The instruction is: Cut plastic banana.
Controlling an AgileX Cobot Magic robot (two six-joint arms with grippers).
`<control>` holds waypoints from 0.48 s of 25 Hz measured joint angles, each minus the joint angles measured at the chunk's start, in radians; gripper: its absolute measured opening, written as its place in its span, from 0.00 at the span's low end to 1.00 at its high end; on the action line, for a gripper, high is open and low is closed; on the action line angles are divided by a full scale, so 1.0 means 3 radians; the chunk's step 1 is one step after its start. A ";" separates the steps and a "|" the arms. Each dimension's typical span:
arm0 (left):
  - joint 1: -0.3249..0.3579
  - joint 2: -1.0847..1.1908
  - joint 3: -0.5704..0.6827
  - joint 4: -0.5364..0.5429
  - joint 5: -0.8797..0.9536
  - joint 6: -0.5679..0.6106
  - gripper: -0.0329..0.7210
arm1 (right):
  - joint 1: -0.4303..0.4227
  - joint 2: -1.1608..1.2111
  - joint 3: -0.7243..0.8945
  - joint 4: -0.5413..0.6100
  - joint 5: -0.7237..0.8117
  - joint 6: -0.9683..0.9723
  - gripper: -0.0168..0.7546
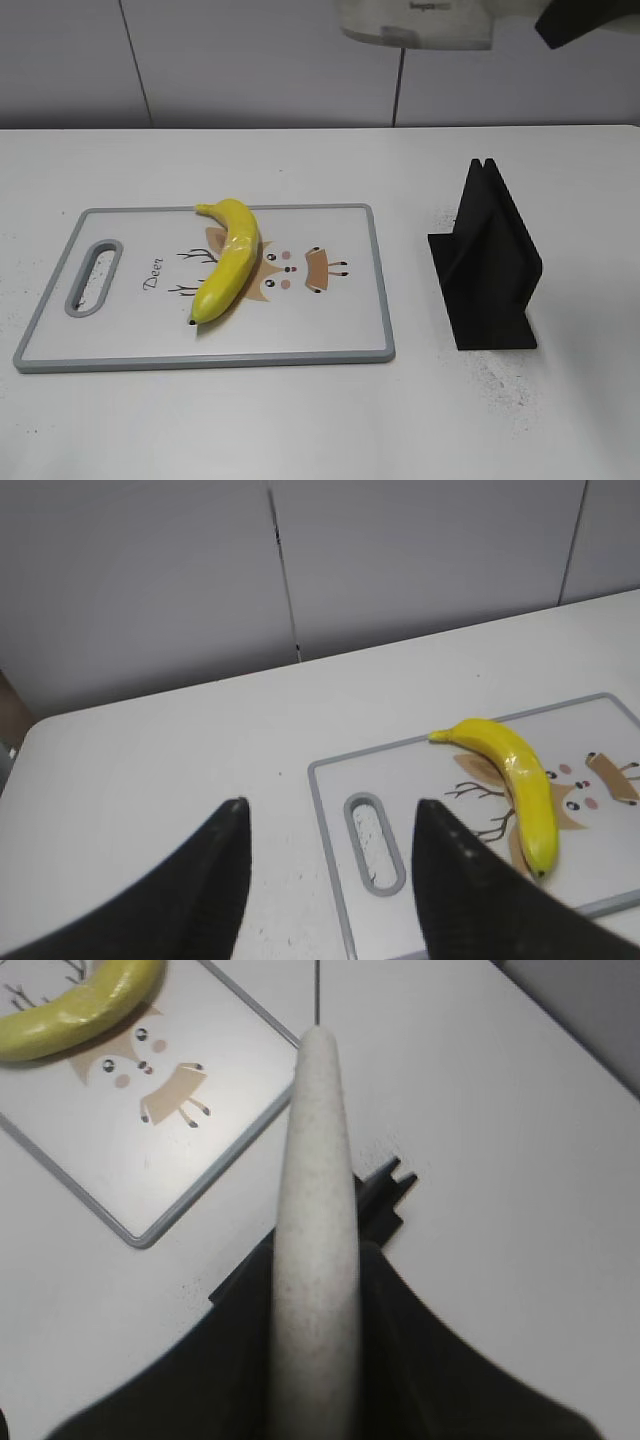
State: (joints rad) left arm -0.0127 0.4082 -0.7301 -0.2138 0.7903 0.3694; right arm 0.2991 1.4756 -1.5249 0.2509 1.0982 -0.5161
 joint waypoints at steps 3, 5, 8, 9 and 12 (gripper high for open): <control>-0.0069 0.0533 -0.0233 -0.0330 -0.0068 0.0524 0.71 | 0.0000 0.0120 0.0000 0.0391 -0.0068 -0.0671 0.23; -0.0147 0.0873 -0.0406 -0.0510 -0.0063 0.0891 0.71 | 0.0000 0.0241 0.0000 0.0643 -0.0084 -0.0925 0.23; -0.0273 0.1409 -0.0708 -0.0655 -0.0015 0.1418 0.71 | 0.0000 0.0430 -0.0029 0.0832 -0.0088 -0.1183 0.23; -0.0313 0.1598 -0.0834 -0.0693 0.0033 0.1570 0.71 | 0.0000 0.0503 -0.0063 0.0847 -0.0080 -0.1257 0.23; -0.0432 0.2111 -0.1215 -0.0833 0.0204 0.2006 0.71 | 0.0000 0.0708 -0.0204 0.0866 -0.0010 -0.1468 0.23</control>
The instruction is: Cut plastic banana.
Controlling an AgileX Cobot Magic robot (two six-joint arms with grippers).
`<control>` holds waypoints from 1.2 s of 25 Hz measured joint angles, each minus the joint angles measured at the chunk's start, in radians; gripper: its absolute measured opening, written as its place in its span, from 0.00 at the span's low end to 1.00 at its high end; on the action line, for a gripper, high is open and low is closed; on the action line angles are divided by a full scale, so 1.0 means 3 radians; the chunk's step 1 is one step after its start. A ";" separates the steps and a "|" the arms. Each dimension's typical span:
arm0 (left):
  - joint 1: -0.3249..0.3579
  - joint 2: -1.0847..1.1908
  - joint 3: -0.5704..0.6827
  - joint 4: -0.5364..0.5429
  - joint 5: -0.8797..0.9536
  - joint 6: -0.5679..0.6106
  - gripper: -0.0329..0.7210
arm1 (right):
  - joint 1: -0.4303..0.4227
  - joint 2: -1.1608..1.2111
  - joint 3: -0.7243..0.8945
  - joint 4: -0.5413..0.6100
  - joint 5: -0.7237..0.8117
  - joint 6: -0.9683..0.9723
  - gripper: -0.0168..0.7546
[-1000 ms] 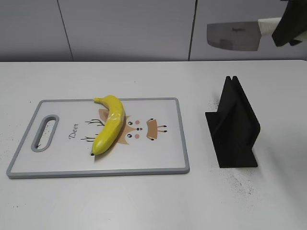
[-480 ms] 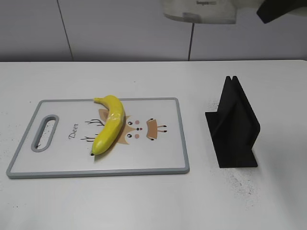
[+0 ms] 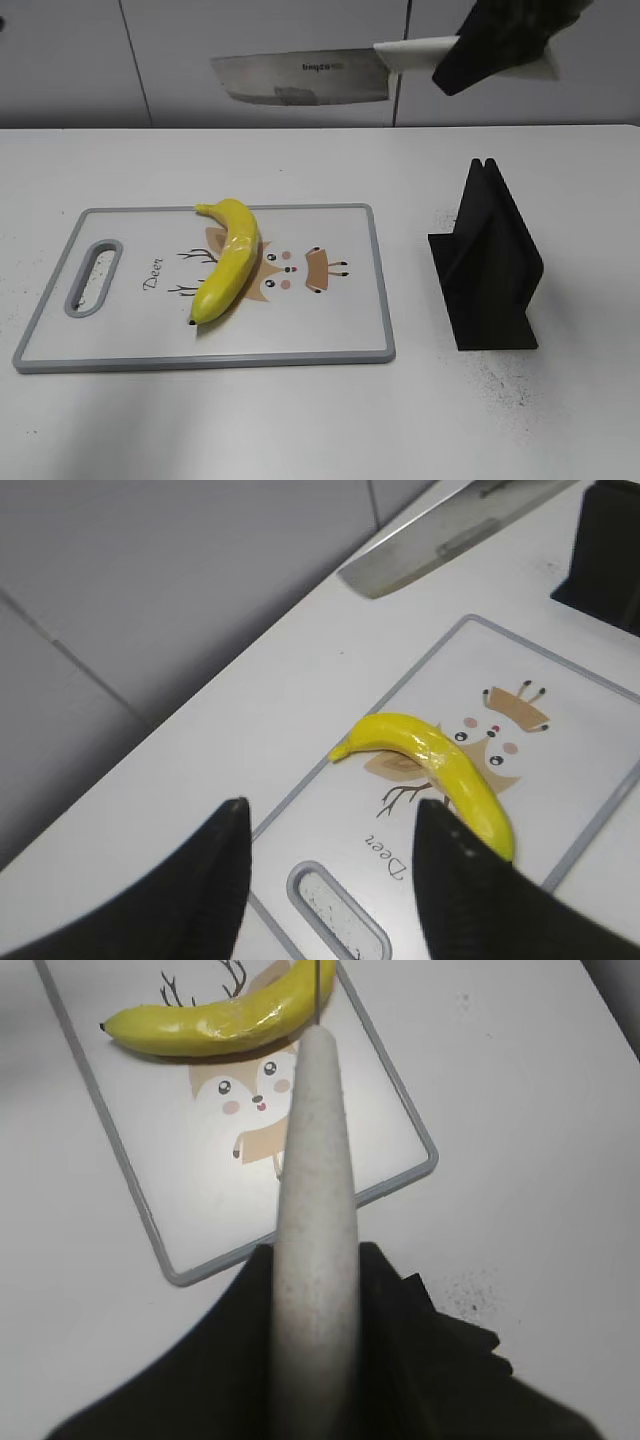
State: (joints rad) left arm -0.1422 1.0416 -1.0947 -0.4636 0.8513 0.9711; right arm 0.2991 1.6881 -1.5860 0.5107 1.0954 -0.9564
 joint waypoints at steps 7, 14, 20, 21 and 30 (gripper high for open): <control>-0.0269 0.1009 -0.0698 -0.0117 0.0230 0.0801 0.71 | 0.0158 0.0467 -0.0444 -0.0004 0.0197 -0.0635 0.23; -0.0331 0.1635 -0.0904 0.0017 0.0407 0.1066 0.71 | 0.0443 0.0848 -0.0618 0.0022 0.0072 -0.0928 0.23; -0.0331 0.1948 -0.0907 0.0156 0.0440 0.1152 0.70 | 0.0459 0.0921 -0.0628 0.0075 -0.0042 -0.0967 0.23; -0.0331 0.1997 -0.0907 0.0156 0.0424 0.1169 0.70 | 0.0459 0.0921 -0.0628 0.0075 -0.0065 -0.0979 0.23; -0.0331 0.2272 -0.0907 0.0158 0.0031 0.1196 0.43 | 0.0459 0.0921 -0.0630 0.0096 -0.0116 -0.1046 0.23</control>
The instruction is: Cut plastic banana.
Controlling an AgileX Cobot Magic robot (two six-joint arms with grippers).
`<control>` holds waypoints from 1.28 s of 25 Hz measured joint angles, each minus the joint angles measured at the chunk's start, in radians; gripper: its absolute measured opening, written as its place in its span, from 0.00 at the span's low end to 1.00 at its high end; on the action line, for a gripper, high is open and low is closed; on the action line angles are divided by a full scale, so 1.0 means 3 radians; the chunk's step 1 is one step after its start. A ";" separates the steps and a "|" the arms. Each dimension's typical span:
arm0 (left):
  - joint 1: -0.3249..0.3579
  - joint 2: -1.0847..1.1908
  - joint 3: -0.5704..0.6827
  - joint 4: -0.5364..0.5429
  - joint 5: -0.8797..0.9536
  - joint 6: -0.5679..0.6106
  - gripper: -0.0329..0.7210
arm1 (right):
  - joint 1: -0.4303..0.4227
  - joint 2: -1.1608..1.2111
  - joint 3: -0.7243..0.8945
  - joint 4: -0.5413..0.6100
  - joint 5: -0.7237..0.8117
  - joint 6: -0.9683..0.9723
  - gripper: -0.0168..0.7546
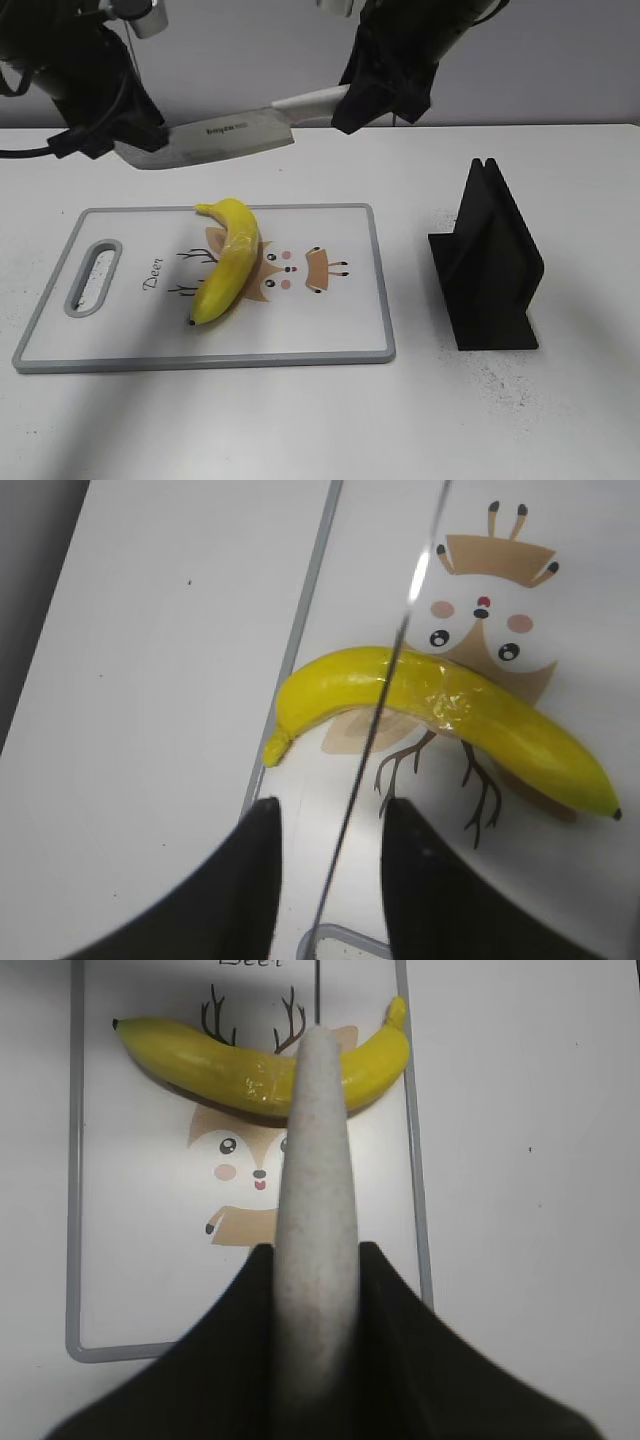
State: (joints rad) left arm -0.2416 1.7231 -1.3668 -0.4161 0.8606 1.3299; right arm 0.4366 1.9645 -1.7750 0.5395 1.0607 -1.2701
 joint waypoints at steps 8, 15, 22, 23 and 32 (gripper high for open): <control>-0.0004 0.0098 0.0000 -0.0002 0.0116 0.0077 0.05 | 0.0000 0.0012 0.0000 -0.0046 -0.0039 -0.0102 0.23; -0.0006 0.0144 -0.0001 0.0001 0.0134 0.0087 0.04 | 0.0000 0.0030 0.0000 -0.0049 -0.0029 -0.0092 0.23; -0.0006 0.0262 -0.0001 0.0063 0.0059 0.0104 0.04 | 0.0000 0.0211 -0.0012 -0.0092 -0.0038 0.0086 0.23; -0.0006 0.0315 -0.0001 0.0062 0.0046 0.0104 0.04 | 0.0000 0.0278 -0.0016 -0.0115 -0.0038 0.0106 0.23; -0.0007 0.1042 -0.0079 -0.0096 -0.0111 0.0144 0.04 | -0.0023 0.1050 -0.0082 -0.0370 -0.0048 0.0197 0.23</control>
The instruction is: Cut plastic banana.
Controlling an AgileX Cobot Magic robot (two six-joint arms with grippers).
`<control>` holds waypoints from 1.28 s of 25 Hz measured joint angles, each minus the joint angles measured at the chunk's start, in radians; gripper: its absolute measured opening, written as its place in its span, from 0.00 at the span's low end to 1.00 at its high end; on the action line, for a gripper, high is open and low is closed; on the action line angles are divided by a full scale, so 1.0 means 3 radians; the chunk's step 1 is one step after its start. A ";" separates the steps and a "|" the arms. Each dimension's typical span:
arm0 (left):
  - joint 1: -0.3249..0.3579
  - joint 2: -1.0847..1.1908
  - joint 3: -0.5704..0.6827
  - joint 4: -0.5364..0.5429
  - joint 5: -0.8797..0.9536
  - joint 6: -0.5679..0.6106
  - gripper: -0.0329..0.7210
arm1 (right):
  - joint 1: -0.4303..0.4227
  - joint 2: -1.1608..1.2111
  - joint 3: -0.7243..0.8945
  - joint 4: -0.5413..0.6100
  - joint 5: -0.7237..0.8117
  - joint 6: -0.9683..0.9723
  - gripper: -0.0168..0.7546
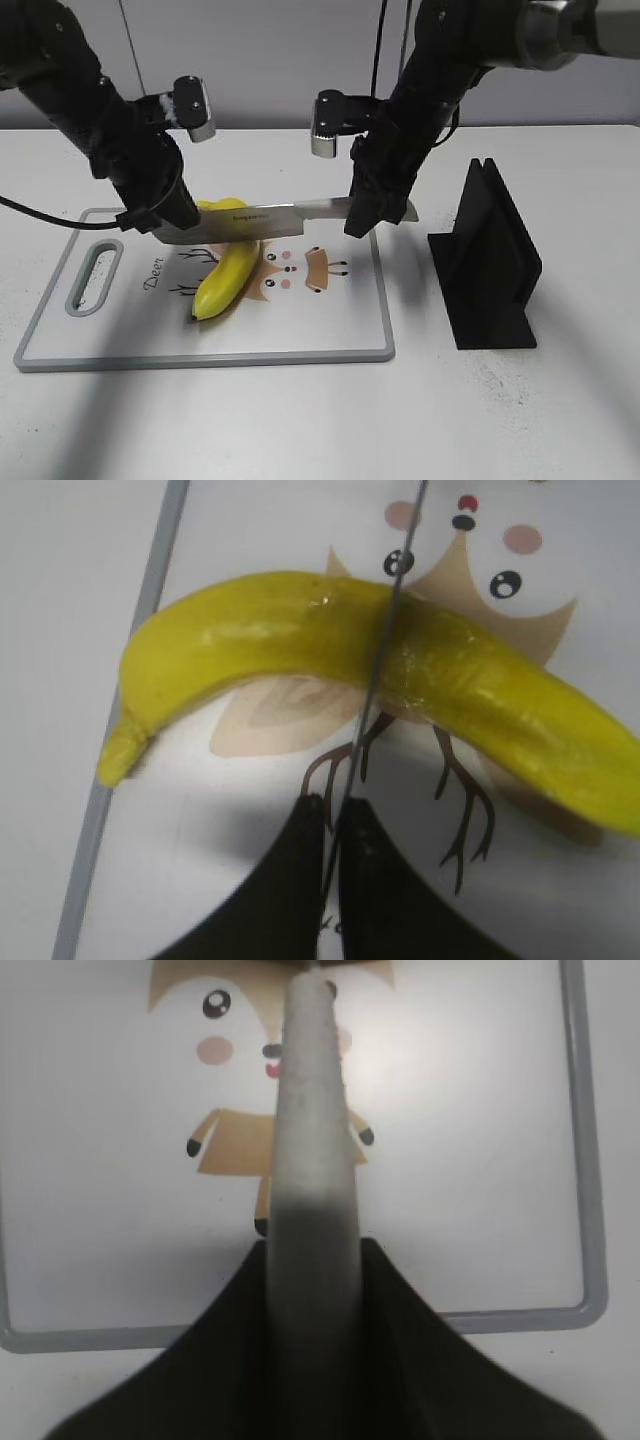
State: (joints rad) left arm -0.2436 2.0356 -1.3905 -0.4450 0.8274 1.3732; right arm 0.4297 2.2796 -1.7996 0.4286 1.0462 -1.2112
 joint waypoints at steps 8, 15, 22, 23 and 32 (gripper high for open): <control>0.0000 -0.0039 -0.0021 -0.0061 0.0032 -0.0003 0.04 | 0.0000 0.0046 -0.0031 -0.0097 0.0032 0.0000 0.23; -0.0010 -0.0156 0.0027 -0.0030 0.0038 -0.0018 0.04 | 0.0022 -0.0089 -0.0072 -0.0156 0.0139 0.0117 0.23; -0.0027 -0.0576 0.0039 -0.0030 0.0213 -0.0031 0.04 | 0.0029 -0.0469 -0.0089 -0.0171 0.0365 0.0155 0.23; -0.0027 -0.0637 0.0039 -0.0030 0.0246 -0.0034 0.04 | 0.0029 -0.0524 -0.0089 -0.0165 0.0396 0.0157 0.23; -0.0033 -0.1060 0.0043 -0.0033 0.0357 -0.0045 0.04 | 0.0035 -0.0896 -0.0093 -0.0117 0.0474 0.0161 0.23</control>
State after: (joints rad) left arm -0.2536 1.7174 -1.3776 -0.4549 0.9344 1.3598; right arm 0.4402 2.0108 -1.8275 0.3933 1.1886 -1.1628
